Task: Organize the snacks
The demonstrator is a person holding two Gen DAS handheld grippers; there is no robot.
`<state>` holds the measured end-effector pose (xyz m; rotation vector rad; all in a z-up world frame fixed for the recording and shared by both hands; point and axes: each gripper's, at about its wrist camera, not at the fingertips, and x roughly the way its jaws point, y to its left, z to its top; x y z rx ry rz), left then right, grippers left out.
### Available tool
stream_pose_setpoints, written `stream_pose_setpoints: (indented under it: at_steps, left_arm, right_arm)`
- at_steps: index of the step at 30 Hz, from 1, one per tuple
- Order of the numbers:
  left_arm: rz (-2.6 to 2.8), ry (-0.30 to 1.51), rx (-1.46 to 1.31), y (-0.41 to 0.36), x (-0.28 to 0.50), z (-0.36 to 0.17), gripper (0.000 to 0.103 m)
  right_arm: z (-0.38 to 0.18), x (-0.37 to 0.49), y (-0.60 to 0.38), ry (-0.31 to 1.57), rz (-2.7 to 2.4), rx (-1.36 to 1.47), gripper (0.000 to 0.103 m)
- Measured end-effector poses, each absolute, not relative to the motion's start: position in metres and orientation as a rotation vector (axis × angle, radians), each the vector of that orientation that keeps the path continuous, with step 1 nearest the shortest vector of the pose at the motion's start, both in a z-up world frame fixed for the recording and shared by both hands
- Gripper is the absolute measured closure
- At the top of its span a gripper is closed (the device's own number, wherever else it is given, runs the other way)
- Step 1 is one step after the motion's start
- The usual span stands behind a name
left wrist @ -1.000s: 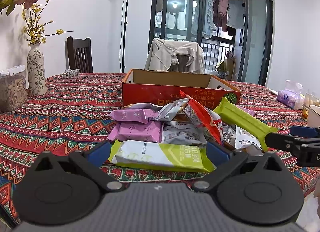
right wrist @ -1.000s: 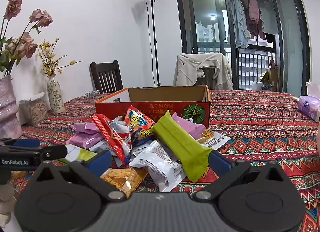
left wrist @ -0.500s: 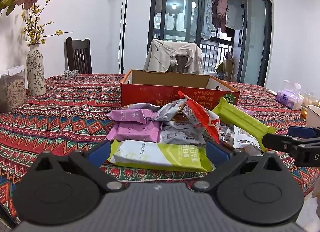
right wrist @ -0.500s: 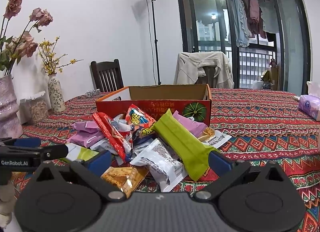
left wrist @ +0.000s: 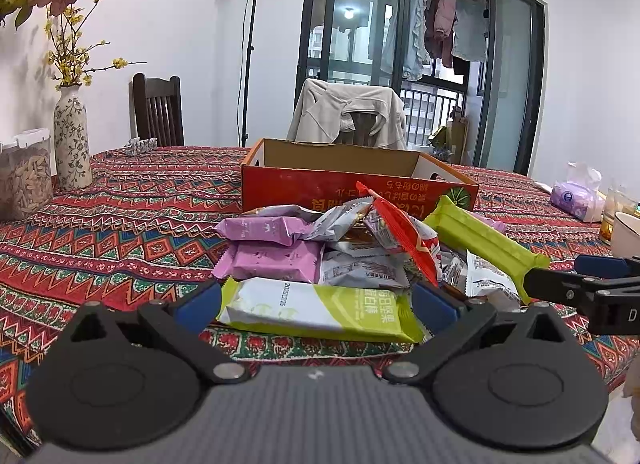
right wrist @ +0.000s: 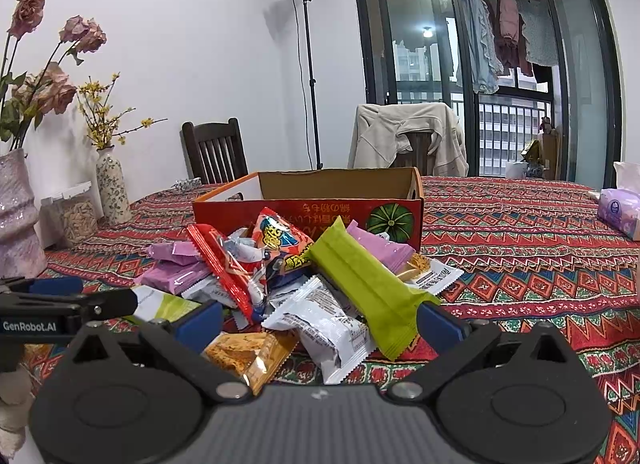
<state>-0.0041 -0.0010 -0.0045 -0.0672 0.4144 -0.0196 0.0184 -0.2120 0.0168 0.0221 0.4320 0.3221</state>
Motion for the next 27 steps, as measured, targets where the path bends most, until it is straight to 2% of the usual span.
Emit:
stream_pose_setpoints:
  at_steps: [27]
  left_arm:
    - [-0.018,0.413,-0.073,-0.0010,-0.0056,-0.0061,0.000]
  right_arm:
    - [0.0150,0.0160,-0.2115,0.444,0.321,0.027,0.000]
